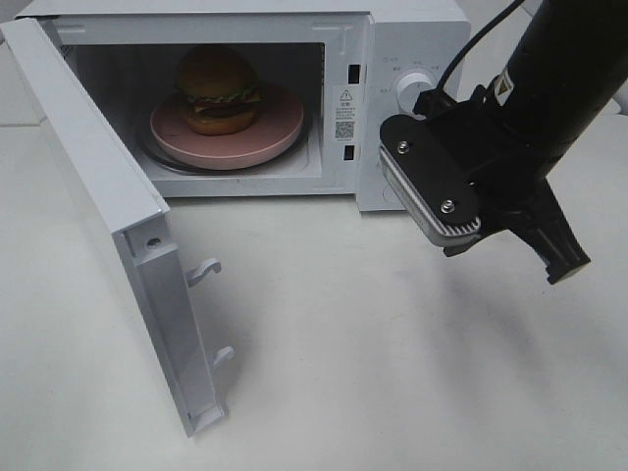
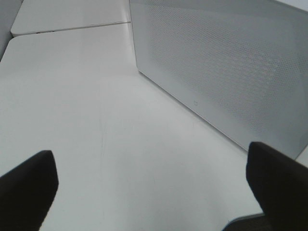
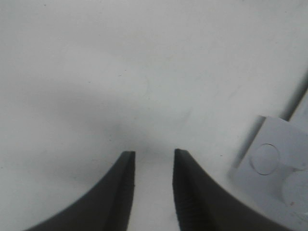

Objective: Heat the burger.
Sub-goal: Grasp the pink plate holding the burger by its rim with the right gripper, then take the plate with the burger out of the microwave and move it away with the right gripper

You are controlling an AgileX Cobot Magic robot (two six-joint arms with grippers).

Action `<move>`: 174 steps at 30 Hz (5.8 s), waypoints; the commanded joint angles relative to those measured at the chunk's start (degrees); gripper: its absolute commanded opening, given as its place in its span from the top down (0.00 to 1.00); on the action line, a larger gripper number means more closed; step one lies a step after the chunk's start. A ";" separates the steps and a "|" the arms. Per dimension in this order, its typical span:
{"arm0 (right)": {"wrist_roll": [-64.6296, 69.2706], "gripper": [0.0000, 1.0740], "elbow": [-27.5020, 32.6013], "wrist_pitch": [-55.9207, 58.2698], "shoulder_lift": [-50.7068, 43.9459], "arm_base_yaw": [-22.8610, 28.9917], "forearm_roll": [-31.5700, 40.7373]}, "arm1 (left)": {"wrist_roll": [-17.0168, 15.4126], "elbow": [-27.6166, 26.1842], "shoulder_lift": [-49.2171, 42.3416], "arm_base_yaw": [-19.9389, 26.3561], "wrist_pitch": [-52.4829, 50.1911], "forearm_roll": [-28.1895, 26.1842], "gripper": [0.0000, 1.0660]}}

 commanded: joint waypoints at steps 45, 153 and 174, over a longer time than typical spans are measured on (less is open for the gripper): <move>16.04 0.13 -15.70 -20.11 15.53 6.59 -9.45 | 0.06 0.06 -1.26 0.06 -0.52 -0.34 0.06; 28.07 1.00 -58.56 -15.58 52.94 5.84 -12.15 | 0.06 0.06 -1.26 0.06 -0.52 -0.34 0.06; 20.28 1.00 -56.95 -13.06 51.05 6.53 -10.37 | 0.06 0.06 -1.26 0.06 -0.52 -0.34 0.06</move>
